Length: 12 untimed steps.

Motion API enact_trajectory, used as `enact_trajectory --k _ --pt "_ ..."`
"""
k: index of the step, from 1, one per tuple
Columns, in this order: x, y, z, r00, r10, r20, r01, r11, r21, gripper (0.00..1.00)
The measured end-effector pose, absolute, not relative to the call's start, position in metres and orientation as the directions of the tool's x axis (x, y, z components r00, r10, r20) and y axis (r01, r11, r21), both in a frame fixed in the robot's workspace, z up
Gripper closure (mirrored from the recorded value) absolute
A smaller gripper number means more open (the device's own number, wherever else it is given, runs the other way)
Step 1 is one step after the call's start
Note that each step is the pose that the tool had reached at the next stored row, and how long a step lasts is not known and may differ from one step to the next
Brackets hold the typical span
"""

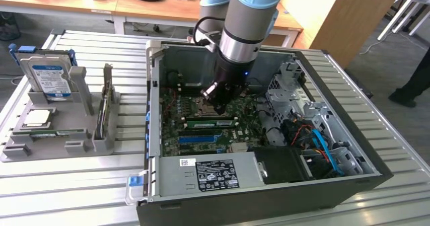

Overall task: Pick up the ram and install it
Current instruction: 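Press down the ram until it locks into place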

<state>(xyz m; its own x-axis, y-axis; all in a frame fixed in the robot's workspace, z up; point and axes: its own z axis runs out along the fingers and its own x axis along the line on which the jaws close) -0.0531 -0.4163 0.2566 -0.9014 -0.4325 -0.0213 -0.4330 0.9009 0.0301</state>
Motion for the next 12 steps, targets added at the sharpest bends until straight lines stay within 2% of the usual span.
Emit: enact_trajectory --k 12 --pt "-0.0531 -0.4163 0.2566 -0.972 -0.233 -0.021 -0.234 0.972 0.030 0.89"
